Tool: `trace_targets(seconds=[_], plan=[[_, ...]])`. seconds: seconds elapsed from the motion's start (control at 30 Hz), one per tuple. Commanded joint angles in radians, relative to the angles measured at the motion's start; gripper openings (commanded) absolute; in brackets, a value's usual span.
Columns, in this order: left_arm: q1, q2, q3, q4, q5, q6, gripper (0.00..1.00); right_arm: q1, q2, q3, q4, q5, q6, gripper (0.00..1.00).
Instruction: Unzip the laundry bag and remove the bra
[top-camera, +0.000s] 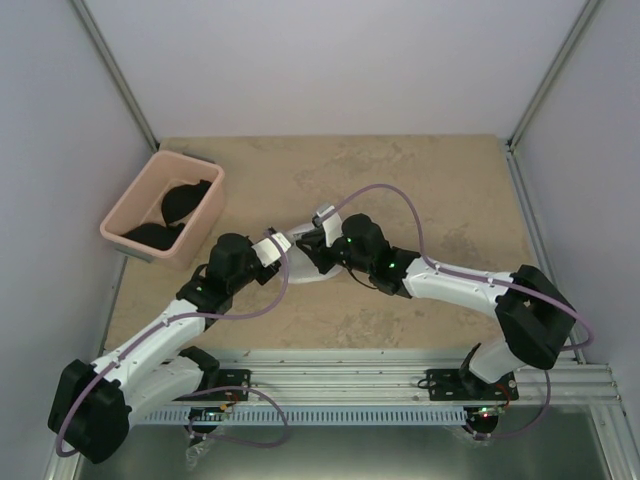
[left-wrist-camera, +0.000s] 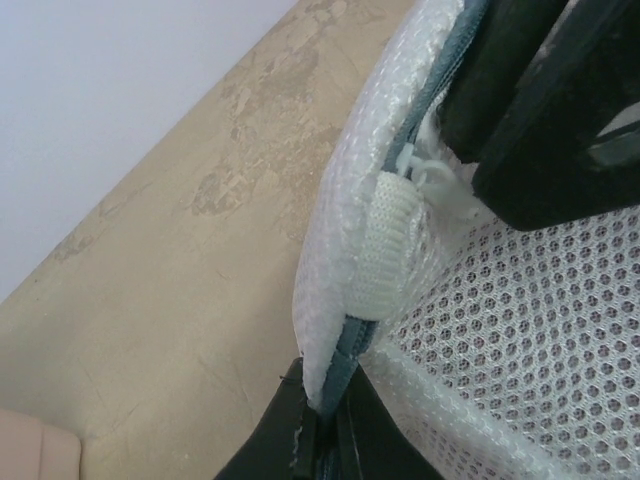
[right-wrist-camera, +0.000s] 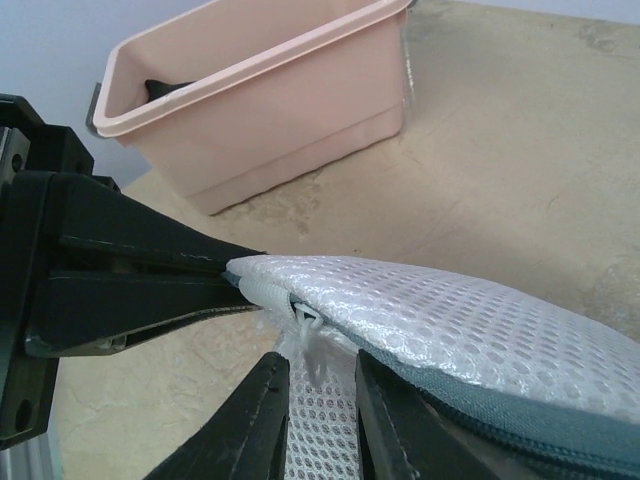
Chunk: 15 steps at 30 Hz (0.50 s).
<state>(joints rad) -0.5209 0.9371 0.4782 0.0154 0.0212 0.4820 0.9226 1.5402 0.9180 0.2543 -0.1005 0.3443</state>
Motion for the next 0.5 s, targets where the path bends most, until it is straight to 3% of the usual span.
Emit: trace_targets(seconds=[0.0,0.47], plan=[[-0.007,-0.022,-0.009,0.035,0.025,0.009,0.0,-0.004,-0.028,0.0,-0.018,-0.029,-0.035,0.21],[-0.008,-0.031,-0.01,0.036,0.029,0.006,0.0,-0.037,0.018,0.026,0.014,-0.098,-0.034,0.24]])
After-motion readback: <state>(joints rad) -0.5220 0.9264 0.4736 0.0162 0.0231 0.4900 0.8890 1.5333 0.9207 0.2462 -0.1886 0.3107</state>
